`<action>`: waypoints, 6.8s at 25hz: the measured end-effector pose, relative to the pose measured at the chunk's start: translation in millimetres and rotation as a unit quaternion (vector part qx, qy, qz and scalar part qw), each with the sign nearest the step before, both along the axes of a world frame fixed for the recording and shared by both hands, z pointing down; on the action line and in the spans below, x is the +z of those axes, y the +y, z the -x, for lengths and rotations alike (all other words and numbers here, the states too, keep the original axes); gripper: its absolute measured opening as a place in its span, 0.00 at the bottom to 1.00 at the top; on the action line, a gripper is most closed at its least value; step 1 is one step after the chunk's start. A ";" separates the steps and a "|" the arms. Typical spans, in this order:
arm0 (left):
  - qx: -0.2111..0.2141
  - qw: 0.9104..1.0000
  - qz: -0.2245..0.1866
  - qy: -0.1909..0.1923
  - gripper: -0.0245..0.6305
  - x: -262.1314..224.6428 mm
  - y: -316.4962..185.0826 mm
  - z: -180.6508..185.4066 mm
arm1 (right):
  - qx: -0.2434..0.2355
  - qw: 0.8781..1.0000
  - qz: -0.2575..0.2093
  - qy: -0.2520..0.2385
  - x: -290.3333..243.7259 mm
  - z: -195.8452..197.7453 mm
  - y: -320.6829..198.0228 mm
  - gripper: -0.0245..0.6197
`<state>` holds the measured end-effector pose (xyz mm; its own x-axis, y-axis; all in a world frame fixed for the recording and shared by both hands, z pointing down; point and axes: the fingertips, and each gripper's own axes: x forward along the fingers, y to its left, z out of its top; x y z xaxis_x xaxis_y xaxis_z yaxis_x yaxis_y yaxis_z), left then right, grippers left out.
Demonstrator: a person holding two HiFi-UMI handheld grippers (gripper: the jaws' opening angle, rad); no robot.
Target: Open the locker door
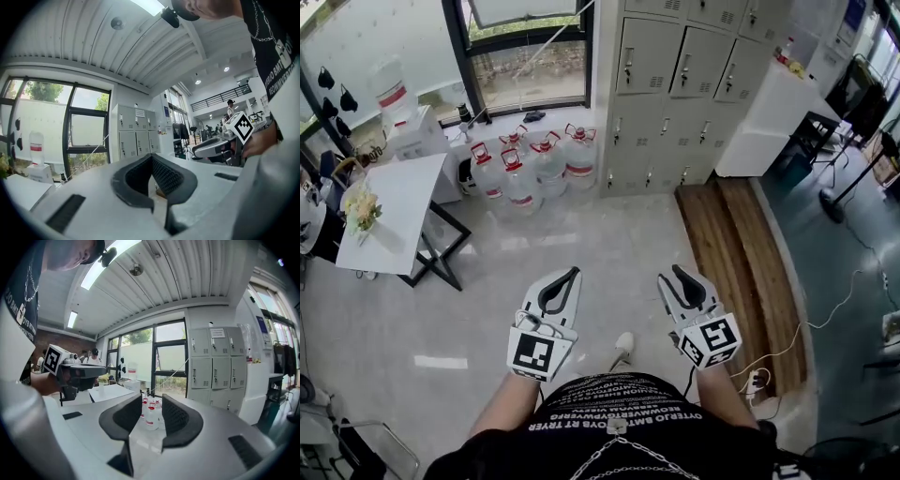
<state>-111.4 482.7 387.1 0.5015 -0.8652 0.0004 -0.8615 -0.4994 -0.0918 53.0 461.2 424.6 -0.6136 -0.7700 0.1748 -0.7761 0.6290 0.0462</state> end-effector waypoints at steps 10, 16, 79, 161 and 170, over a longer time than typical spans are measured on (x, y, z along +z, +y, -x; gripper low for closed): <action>-0.056 0.998 0.037 -0.010 0.03 26.1 -80.6 -2.0 | -0.019 1.000 0.012 -0.004 10.8 -17.4 -95.6 0.22; -0.045 0.998 0.036 -0.018 0.03 30.9 -130.3 -30.0 | -0.023 1.000 0.019 -0.005 25.2 -33.8 -139.4 0.24; 0.073 0.995 0.056 -0.035 0.03 30.6 -462.9 -77.6 | 0.025 0.997 0.059 -0.038 33.3 -56.5 -458.3 0.24; -0.023 1.000 0.006 -0.012 0.03 7.3 -825.7 -101.4 | -0.045 0.994 0.061 -0.084 48.4 -109.3 -852.3 0.18; -0.030 0.999 0.038 -0.020 0.03 28.1 -847.9 -87.5 | -0.086 0.990 0.079 -0.075 57.8 -81.0 -873.2 0.21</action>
